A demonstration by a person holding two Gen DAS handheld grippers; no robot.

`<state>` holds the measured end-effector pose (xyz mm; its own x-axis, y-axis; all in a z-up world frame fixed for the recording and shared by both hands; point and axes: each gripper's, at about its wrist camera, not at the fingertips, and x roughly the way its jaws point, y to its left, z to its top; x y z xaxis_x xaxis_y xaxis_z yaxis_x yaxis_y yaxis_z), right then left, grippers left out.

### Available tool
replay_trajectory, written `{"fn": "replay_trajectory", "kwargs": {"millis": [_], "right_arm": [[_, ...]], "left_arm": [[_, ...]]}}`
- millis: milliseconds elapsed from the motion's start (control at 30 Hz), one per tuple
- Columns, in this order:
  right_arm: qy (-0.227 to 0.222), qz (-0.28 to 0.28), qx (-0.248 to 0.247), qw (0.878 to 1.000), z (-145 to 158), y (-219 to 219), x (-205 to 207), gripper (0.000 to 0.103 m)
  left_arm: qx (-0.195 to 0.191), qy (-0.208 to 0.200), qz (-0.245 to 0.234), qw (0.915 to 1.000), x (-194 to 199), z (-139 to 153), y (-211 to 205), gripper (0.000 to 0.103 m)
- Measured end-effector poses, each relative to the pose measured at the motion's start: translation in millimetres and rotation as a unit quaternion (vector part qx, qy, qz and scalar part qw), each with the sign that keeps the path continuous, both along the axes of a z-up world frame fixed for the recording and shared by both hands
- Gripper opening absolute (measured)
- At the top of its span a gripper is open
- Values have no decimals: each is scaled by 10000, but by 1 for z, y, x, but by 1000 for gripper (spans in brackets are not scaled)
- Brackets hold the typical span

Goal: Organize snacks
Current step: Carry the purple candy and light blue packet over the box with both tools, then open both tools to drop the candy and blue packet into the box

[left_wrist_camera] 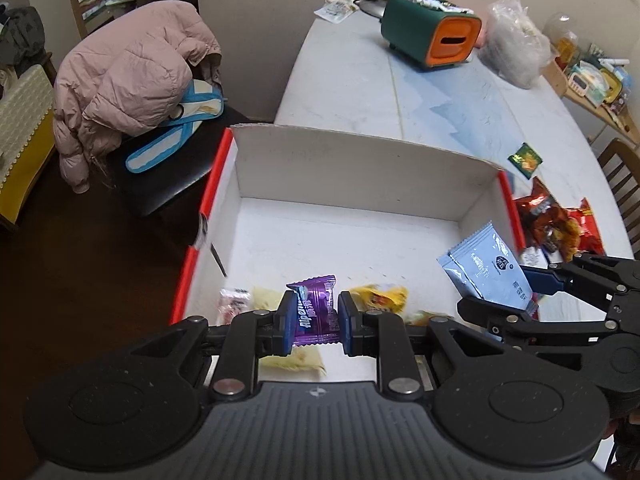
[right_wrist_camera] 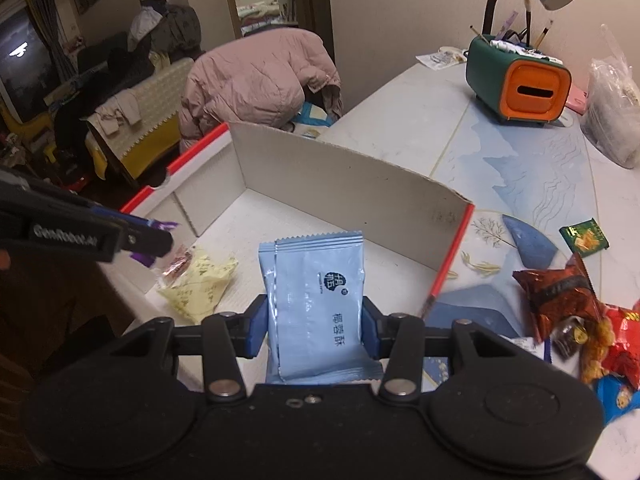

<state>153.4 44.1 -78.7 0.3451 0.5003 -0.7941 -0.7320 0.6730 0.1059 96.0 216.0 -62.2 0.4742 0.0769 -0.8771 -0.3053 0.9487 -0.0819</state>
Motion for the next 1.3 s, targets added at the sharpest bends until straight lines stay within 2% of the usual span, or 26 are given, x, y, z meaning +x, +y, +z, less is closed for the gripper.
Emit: {"fn": "replay_trajectory", "kwargs": {"millis": [433,767,1133,1300], "right_arm": [[151,-28,-426,9990,-33,41,25,46],[376,20,-694,9969,-51,52,29,47],[398,-53,-730,9965,-54,48,29,51],[357,-54,-612,9975,-46,46,25,58]], "left_arm": [[26,677,-163,9976,53,-37,21,21],[-16,1208,-192,9925,67,-67,26,21],[-45,1106,-219,9936,63,-71,28,22],[-34,1003,-211,9947,57,-67,27,25]]}}
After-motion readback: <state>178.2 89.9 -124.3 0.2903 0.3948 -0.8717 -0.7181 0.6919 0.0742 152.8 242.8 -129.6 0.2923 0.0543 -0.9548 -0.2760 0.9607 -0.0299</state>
